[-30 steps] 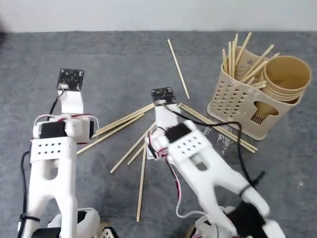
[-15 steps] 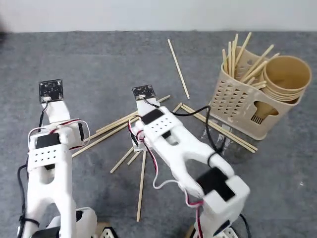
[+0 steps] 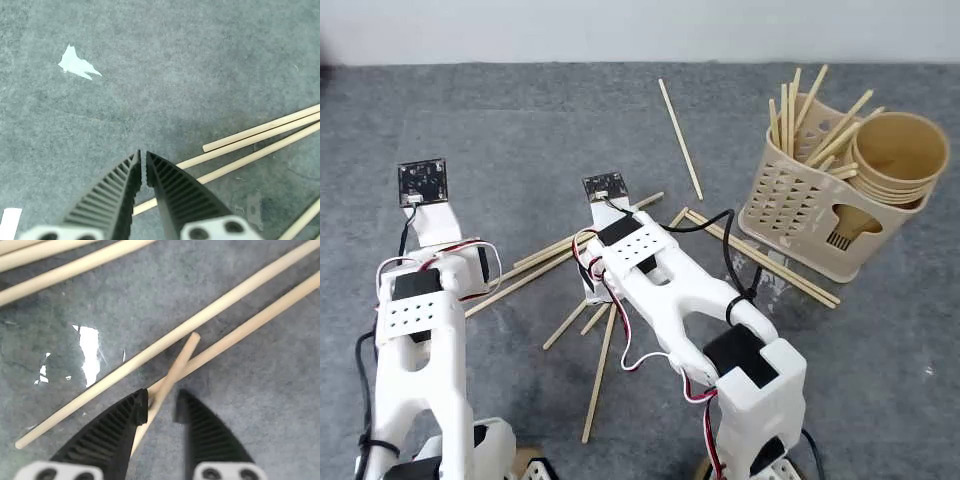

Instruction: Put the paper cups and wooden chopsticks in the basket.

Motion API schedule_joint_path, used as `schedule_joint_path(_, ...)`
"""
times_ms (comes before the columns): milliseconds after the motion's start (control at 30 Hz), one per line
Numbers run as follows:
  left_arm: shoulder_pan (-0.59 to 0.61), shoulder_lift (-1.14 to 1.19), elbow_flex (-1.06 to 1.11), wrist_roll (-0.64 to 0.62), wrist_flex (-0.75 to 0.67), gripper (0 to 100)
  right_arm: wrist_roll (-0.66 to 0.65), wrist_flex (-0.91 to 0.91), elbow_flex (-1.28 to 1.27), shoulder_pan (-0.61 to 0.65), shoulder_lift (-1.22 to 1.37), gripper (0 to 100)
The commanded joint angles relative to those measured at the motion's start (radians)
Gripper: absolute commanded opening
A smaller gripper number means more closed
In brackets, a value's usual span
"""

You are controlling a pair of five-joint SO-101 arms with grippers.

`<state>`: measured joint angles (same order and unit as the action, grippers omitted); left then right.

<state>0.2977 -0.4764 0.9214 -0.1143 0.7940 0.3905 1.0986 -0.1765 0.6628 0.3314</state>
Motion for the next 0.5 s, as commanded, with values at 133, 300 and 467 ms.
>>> schedule_joint_path(133,0.006,-0.043,-0.001,-0.011,-0.018,2,0.005,0.025,0.055,0.002,-0.016,0.8)
schedule_joint_path(300,0.005,-0.041,-0.001,-0.011,-0.018,2,0.005,0.077,0.078,-0.035,-0.09,0.9)
schedule_joint_path(467,0.005,-0.041,-0.001,-0.011,-0.018,2,0.003,0.084,0.132,-0.163,-0.162,0.9)
